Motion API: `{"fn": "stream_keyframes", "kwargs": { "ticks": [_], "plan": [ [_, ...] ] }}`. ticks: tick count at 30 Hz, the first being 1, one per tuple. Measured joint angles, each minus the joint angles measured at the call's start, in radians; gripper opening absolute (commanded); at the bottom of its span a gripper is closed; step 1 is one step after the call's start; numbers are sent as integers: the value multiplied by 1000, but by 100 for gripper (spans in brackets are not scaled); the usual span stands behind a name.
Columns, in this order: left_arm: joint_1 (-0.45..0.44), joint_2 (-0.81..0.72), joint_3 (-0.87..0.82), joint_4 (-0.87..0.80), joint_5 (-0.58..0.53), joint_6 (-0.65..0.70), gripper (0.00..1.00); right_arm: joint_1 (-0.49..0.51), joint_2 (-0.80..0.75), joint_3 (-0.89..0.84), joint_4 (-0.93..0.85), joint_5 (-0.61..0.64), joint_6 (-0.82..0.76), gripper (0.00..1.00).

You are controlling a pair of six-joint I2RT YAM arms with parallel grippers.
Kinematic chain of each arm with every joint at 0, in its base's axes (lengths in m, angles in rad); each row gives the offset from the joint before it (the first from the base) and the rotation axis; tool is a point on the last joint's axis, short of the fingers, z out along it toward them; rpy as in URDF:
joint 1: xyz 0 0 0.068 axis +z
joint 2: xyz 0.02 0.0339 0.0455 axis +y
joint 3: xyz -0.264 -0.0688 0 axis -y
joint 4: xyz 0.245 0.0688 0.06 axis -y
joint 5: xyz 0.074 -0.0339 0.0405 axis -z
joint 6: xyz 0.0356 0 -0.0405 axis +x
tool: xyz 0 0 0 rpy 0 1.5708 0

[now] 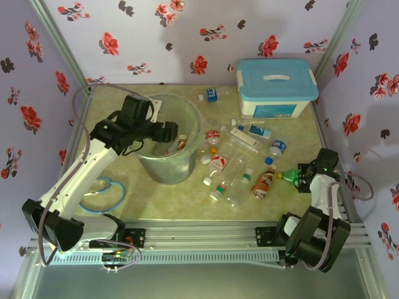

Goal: Put the plastic bottles in the bin

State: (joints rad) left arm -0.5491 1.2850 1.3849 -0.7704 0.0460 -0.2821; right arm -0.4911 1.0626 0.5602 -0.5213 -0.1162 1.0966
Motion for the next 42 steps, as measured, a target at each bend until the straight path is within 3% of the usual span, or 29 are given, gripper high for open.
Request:
{"fn": "stream_keyframes", "kwargs": {
  "ticks": [13, 25, 35, 42],
  "plan": [
    [0, -44, 54, -3, 12, -3, 88, 42, -145, 96, 55, -105, -43, 52],
    [-3, -58, 92, 44, 128, -59, 92, 289, -129, 311, 204, -102, -129, 50],
    [-72, -1, 146, 173, 269, -138, 96, 559, 67, 587, 265, -322, -303, 49],
    [-114, 63, 150, 247, 326, -174, 96, 704, 137, 682, 365, -509, -330, 48]
  ]
}}
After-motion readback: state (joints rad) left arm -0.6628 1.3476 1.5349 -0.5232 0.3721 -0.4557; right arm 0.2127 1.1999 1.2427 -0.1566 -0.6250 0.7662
